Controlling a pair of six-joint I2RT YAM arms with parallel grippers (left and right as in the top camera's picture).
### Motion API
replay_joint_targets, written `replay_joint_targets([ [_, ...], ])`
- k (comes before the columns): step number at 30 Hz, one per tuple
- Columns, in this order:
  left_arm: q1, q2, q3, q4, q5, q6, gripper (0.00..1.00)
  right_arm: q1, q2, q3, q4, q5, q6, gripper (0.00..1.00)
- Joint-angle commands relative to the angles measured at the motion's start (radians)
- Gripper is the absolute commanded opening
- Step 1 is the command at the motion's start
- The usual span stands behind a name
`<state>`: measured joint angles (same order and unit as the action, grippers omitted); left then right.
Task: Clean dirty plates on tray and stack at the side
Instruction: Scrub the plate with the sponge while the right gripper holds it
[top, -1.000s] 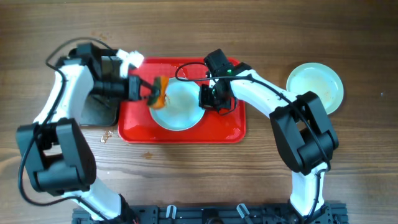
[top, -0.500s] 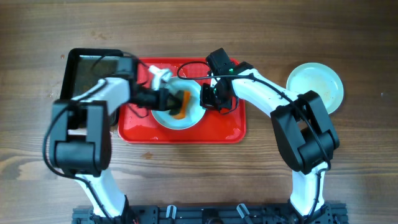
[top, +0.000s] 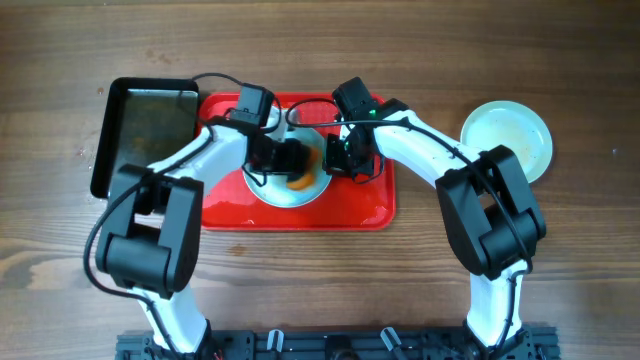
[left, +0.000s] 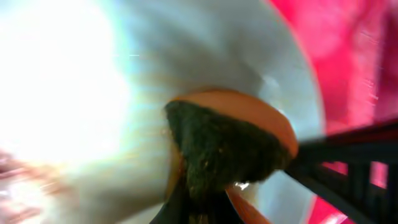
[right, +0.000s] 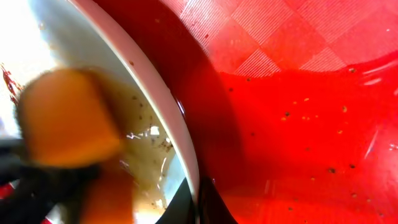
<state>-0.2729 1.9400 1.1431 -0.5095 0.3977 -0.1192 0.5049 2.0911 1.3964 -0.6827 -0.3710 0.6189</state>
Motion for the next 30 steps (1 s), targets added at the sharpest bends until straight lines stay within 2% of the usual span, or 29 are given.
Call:
replay_joint_targets([
  [1,0.071,0.042,-0.03,-0.054,-0.366,-0.024,0.04,0.002,0.029,-0.013,-0.018,-0.012,-0.017,0.04],
  [6,0.099,0.042,-0.03,-0.111,-0.528,-0.031,0.04,0.002,0.029,-0.013,-0.018,-0.012,-0.016,0.04],
  [11,0.097,0.042,-0.029,-0.167,-0.756,-0.104,0.04,0.002,0.029,-0.013,-0.018,-0.012,-0.015,0.04],
  [13,0.095,0.042,-0.027,-0.184,-0.756,-0.116,0.04,0.002,0.029,-0.013,-0.018,-0.012,-0.016,0.04],
  [14,0.093,0.042,-0.026,-0.184,-0.714,-0.103,0.04,0.002,0.029,-0.013,-0.018,-0.012,-0.016,0.04],
  [15,0.086,0.042,-0.022,-0.182,-0.601,-0.051,0.04,0.002,0.029,-0.013,-0.017,-0.011,-0.016,0.04],
  [17,0.064,0.042,-0.01,-0.159,-0.359,0.049,0.04,0.002,0.029,-0.013,-0.016,-0.011,-0.016,0.04],
  [19,0.029,0.042,0.013,-0.145,-0.043,0.149,0.04,0.002,0.029,-0.013,-0.013,-0.011,-0.014,0.04],
  [21,-0.005,0.042,0.017,-0.099,0.2,0.163,0.04,0.002,0.029,-0.013,-0.013,-0.011,-0.014,0.04],
  [27,-0.04,0.042,0.017,-0.039,0.398,0.126,0.04,0.002,0.029,-0.013,-0.01,-0.011,-0.014,0.04],
  [29,-0.04,0.042,0.016,-0.023,0.382,0.111,0.04,0.002,0.029,-0.013,-0.01,-0.011,-0.014,0.04],
  [30,-0.038,0.043,0.017,-0.006,0.328,0.098,0.04,0.002,0.029,-0.013,-0.013,-0.012,-0.014,0.04],
])
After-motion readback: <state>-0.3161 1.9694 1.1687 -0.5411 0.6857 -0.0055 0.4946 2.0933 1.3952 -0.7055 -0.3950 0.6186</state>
